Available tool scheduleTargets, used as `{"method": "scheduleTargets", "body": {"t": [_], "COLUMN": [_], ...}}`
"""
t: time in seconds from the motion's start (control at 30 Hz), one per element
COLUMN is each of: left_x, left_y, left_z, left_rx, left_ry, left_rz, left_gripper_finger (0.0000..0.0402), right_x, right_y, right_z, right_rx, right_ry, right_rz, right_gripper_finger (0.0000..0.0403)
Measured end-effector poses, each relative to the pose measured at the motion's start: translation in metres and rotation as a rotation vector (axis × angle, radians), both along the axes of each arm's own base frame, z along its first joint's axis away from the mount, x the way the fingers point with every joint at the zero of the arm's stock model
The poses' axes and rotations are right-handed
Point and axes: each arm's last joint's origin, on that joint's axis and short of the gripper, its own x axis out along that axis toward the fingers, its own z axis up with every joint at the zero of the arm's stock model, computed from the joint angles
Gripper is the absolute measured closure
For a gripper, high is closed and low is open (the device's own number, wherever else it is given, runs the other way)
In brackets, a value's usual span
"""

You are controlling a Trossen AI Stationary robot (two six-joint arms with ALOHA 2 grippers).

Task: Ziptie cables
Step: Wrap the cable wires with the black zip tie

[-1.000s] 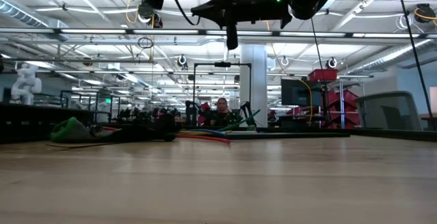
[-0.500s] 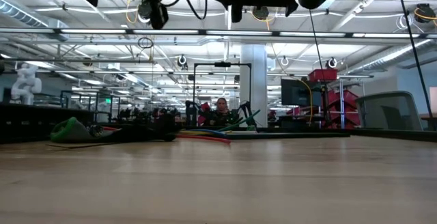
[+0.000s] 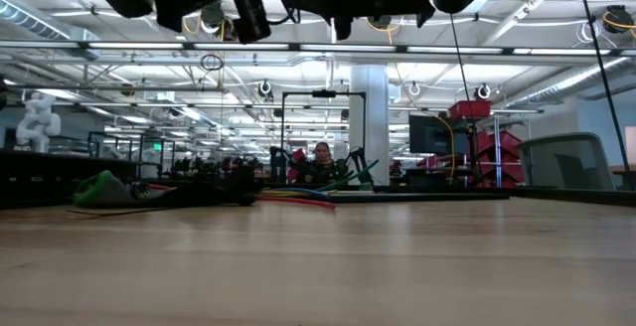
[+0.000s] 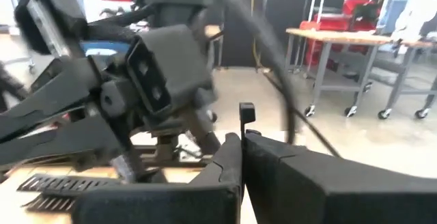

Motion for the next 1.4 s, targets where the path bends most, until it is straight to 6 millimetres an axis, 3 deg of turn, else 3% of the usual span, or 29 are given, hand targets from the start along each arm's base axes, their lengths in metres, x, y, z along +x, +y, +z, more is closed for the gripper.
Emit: {"method": "scheduleTargets", "body": {"t": [0.2,0.37,0.57,0.8,1.4], "left_x": [0.008,0.002,-0.012,-0.027,-0.035], "left_y": [0.002,0.009,0.024,0.030,0.026], "left_z": [0.017,0.021,0.016,0.028,0.042], "left_rx": [0.104,0.155,0.226,0.369,0.423], "left_ry": [-0.103,-0.119,-0.016,-0.058,-0.216], "left_rz": [-0.029,0.013,0.147,0.356,0.217], "left_gripper_finger": [0.0401,0.0402,0.0401,0.0401,0.0402], "right_x": [0.002,0.000,-0.001,-0.001,-0.002], "right_y": [0.007,0.003,0.001,0.001,0.001], "right_z": [-0.002,0.003,0.003,0.007,0.017], "right_rx": [-0.001,-0.001,0.002,0.034,0.044], "right_ry": [0.022,-0.020,-0.019,-0.054,-0.163], "right_rz": [0.016,0.001,-0.004,-0.003,0.004], "right_gripper_finger": [0.0403,0.0403,0.0403,0.0403,0.0403]}}
